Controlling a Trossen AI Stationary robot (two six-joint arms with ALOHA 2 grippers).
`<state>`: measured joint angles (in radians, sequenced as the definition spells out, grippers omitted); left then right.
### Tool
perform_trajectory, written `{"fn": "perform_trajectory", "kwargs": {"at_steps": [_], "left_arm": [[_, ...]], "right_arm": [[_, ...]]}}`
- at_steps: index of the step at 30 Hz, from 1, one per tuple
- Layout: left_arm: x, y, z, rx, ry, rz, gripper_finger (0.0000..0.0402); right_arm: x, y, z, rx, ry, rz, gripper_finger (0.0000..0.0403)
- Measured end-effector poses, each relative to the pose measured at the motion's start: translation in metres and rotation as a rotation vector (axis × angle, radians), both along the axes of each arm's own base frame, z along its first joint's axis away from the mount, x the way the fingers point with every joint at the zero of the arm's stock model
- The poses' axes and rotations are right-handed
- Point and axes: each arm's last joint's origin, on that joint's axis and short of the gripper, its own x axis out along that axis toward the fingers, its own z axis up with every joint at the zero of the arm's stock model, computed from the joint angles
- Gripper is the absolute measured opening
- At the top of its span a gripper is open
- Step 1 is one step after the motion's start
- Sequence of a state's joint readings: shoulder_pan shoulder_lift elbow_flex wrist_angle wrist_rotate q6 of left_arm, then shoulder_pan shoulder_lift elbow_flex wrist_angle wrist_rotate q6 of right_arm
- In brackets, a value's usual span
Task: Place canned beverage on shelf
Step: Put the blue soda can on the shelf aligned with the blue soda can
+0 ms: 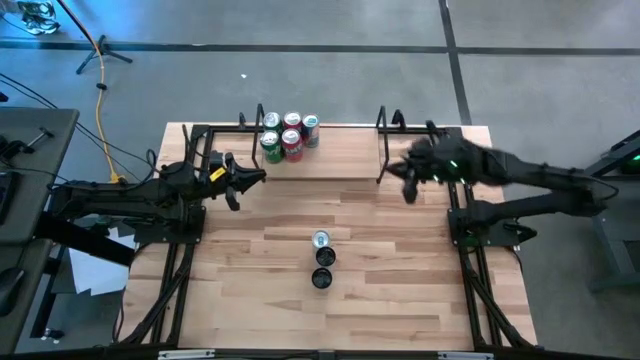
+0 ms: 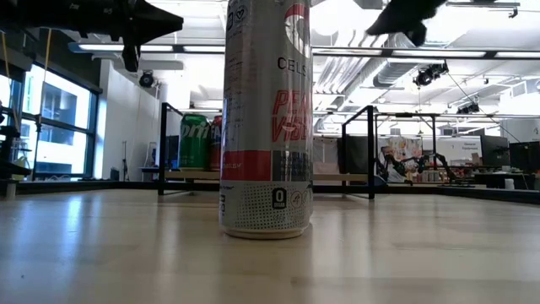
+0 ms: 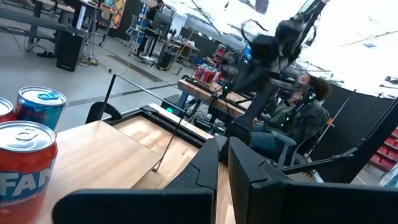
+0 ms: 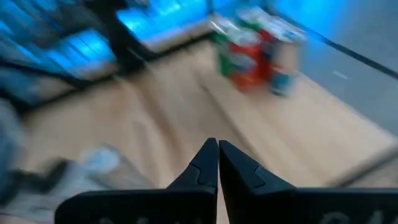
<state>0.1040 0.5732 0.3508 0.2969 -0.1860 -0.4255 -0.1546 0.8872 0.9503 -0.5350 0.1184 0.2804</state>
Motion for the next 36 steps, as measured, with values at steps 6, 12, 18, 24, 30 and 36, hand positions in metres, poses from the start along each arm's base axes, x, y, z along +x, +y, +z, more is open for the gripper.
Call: {"fn": "perform_trajectory", "kwargs": {"at_steps": [6, 12, 18, 24, 30, 36], "left_arm": [[0.0, 0.0, 0.0, 0.0, -0.002, 0.0, 0.0], [0.0, 0.0, 0.0, 0.004, -0.001, -0.008, 0.0], [0.001, -0.01, 0.005, 0.083, -0.035, -0.124, 0.0], [0.001, -0.022, 0.006, 0.111, -0.043, -0.168, 0.0], [0.001, -0.025, 0.006, 0.114, -0.04, -0.15, 0.0], [0.001, -0.024, 0.006, 0.143, -0.03, -0.125, 0.0]], "right_arm": [[-0.014, 0.025, -0.021, 0.097, -0.445, 0.111, 0.0], [-0.01, 0.029, -0.029, 0.089, -0.609, 0.149, 0.0], [-0.007, 0.029, -0.032, 0.081, -0.584, 0.148, 0.0], [-0.006, 0.029, -0.033, 0.076, -0.581, 0.149, 0.0], [-0.006, 0.029, -0.033, 0.064, -0.579, 0.151, 0.0], [-0.006, 0.029, -0.033, 0.063, -0.579, 0.151, 0.0]]}}
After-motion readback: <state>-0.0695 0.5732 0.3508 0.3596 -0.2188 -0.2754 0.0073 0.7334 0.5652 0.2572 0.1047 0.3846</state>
